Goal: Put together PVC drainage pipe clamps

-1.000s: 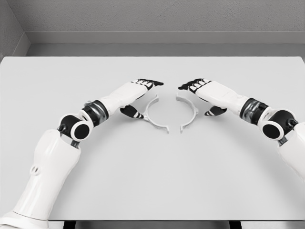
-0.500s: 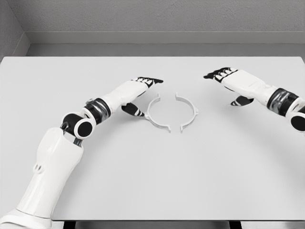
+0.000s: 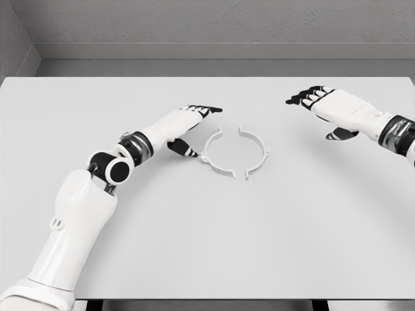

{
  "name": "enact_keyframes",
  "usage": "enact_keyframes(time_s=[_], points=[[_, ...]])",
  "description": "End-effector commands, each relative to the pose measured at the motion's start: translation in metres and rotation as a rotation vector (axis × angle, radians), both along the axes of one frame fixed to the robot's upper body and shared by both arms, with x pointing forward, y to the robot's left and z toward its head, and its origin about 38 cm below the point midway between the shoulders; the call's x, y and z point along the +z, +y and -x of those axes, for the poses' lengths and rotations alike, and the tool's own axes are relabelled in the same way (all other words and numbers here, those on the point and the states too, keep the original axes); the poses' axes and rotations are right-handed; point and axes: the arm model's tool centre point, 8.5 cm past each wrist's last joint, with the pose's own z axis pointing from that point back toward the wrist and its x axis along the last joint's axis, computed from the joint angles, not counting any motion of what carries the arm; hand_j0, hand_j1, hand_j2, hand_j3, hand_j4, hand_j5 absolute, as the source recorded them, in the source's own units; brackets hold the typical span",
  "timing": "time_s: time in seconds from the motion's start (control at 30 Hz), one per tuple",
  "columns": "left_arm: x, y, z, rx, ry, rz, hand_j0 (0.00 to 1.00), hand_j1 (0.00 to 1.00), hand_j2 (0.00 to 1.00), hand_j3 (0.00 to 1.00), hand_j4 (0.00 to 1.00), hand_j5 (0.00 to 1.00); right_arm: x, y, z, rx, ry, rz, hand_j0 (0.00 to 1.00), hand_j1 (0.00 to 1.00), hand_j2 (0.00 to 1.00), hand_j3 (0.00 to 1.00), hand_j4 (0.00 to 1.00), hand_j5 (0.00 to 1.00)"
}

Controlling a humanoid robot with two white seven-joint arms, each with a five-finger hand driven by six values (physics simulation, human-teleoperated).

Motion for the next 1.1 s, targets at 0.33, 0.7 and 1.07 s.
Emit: enact_keyframes(time_s=[0.33, 0.7, 1.07], points=[[0.001, -0.012, 0.002, -0.020, 0.001, 0.008, 1.00, 1.00, 1.00, 1.00, 1.00, 1.00, 0.004, -0.001, 0.000, -0.004, -0.007, -0.009, 1.00, 1.00, 1.00, 1.00, 1.00, 1.00], [0.002, -0.025, 0.003, -0.034, -0.002, 0.018, 1.00, 1.00, 1.00, 1.00, 1.00, 1.00, 0.004, 0.001, 0.000, 0.001, -0.009, -0.011, 1.00, 1.00, 1.00, 1.00, 1.00, 1.00], [0.005, -0.032, 0.001, -0.037, -0.012, 0.013, 1.00, 1.00, 1.00, 1.00, 1.00, 1.00, 0.004, 0.001, 0.000, 0.001, -0.009, -0.011, 1.00, 1.00, 1.00, 1.00, 1.00, 1.00]])
